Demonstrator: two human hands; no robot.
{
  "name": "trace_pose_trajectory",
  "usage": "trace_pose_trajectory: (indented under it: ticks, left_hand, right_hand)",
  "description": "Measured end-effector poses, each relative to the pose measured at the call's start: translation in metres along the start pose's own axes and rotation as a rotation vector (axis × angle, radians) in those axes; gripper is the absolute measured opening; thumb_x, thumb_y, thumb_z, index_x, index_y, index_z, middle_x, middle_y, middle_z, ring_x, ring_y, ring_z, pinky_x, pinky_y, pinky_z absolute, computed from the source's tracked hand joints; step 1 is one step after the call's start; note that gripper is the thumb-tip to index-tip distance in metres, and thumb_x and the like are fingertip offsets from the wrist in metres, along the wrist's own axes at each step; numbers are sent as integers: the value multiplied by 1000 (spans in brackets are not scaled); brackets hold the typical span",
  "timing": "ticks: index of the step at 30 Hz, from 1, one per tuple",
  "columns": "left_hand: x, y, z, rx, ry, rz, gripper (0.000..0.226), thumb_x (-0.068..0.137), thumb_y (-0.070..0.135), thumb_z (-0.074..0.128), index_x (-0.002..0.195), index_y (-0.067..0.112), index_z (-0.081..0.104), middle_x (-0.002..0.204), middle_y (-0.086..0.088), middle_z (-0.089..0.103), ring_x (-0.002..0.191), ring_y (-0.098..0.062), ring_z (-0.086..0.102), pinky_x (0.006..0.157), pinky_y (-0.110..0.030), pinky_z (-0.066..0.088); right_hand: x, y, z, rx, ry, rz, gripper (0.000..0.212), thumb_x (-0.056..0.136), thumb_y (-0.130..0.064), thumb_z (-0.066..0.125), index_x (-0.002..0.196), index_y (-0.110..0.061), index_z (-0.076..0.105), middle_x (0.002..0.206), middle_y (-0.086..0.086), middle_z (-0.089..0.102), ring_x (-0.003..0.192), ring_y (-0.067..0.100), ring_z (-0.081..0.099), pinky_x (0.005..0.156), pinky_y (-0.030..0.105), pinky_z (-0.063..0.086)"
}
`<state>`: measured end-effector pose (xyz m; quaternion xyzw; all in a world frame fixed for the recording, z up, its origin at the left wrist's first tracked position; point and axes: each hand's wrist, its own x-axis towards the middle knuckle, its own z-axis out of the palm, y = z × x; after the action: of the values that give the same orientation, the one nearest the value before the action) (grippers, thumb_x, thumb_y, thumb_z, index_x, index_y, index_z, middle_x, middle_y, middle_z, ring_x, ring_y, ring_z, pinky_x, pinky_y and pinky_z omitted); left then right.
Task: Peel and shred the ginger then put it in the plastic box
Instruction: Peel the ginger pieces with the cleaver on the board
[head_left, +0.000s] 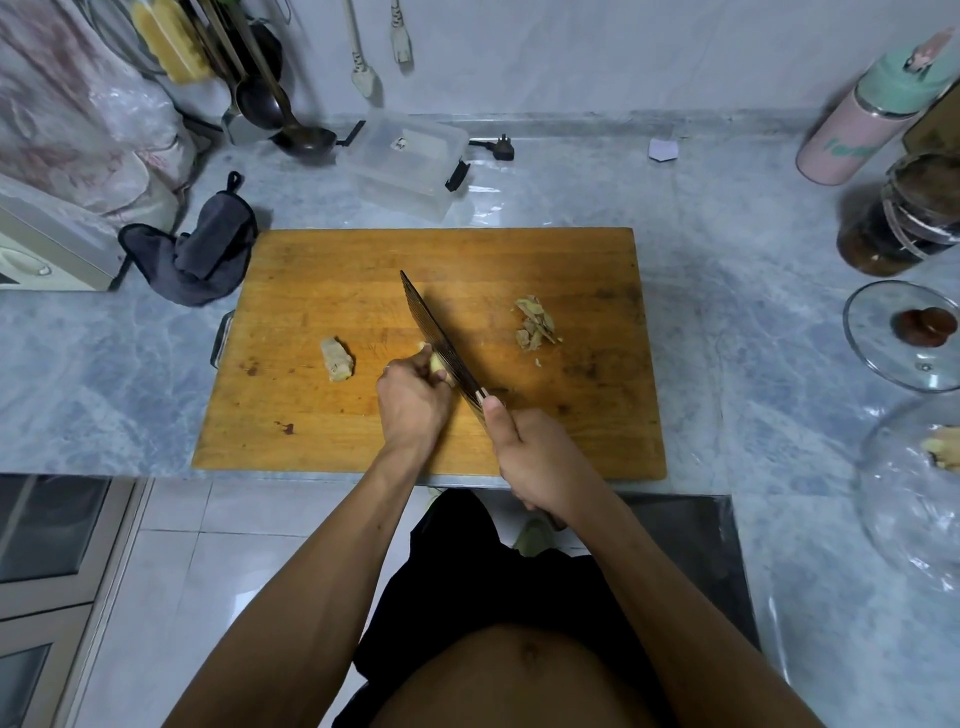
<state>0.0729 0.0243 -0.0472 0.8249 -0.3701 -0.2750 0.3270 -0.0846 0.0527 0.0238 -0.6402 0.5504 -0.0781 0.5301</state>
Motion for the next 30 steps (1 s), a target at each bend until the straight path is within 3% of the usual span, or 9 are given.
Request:
trace_pose_trajectory:
  ticks: [6, 9, 13, 15, 20, 23, 26, 30]
  left_hand:
    - [-2, -3, 0, 12, 26, 18, 42, 88, 8, 63, 130, 7, 63, 115, -11, 72, 111, -21, 65, 86, -9, 37]
    - [-2, -2, 1, 13, 25, 16, 42, 88, 9, 63, 130, 9, 63, 115, -11, 72, 111, -22, 64, 90, -15, 41]
    - [-3, -2, 1, 8, 35, 12, 41, 88, 8, 62, 130, 8, 64, 117, -11, 71, 111, -22, 65, 90, -15, 41]
    - [-3, -1, 1, 9, 38, 9, 41, 88, 8, 62, 129, 8, 64, 117, -11, 71, 111, -22, 65, 89, -13, 40]
    - [-3, 0, 1, 4, 32, -1, 42, 87, 8, 61, 129, 9, 64, 113, -11, 72, 108, -23, 66, 92, -19, 46]
    - [-3, -1, 1, 8, 28, -5, 43, 87, 9, 61, 130, 9, 64, 115, -11, 72, 109, -24, 65, 91, -18, 44]
    - [-4, -1, 1, 12, 23, -5, 43, 87, 8, 61, 130, 9, 64, 114, -11, 72, 110, -24, 65, 90, -17, 43]
    - [-3, -4, 1, 20, 6, 13, 42, 84, 7, 60, 125, 10, 68, 107, -10, 74, 103, -24, 68, 85, -21, 48]
  right_hand:
    - [5, -1, 1, -35, -1, -13, 65, 107, -50, 21, 64, -9, 48, 55, 7, 48, 54, 24, 52, 73, 45, 52]
    - [9, 1, 1, -23, -15, -16, 68, 107, -50, 20, 59, -9, 47, 52, 6, 47, 50, 20, 50, 73, 44, 52]
    - [14, 5, -2, 23, -25, -14, 68, 106, -52, 23, 61, -8, 48, 48, 9, 47, 37, 18, 47, 47, 32, 45]
    - [16, 7, -3, 30, -44, -6, 68, 105, -54, 23, 62, -8, 49, 49, 11, 48, 37, 19, 49, 41, 23, 40]
    - [24, 4, 0, -5, -23, -18, 68, 106, -52, 24, 57, -11, 45, 50, 9, 49, 39, 17, 48, 53, 31, 45]
    - [27, 3, 7, -21, -16, -13, 66, 107, -50, 23, 61, -9, 47, 55, 9, 51, 48, 21, 50, 63, 38, 48]
    - [29, 5, 15, -46, 15, 4, 64, 106, -51, 22, 63, -11, 47, 64, 8, 55, 70, 27, 56, 70, 34, 43]
    - [26, 6, 25, -60, 25, 9, 56, 106, -50, 19, 80, -13, 51, 100, 22, 64, 110, 37, 54, 90, 39, 40]
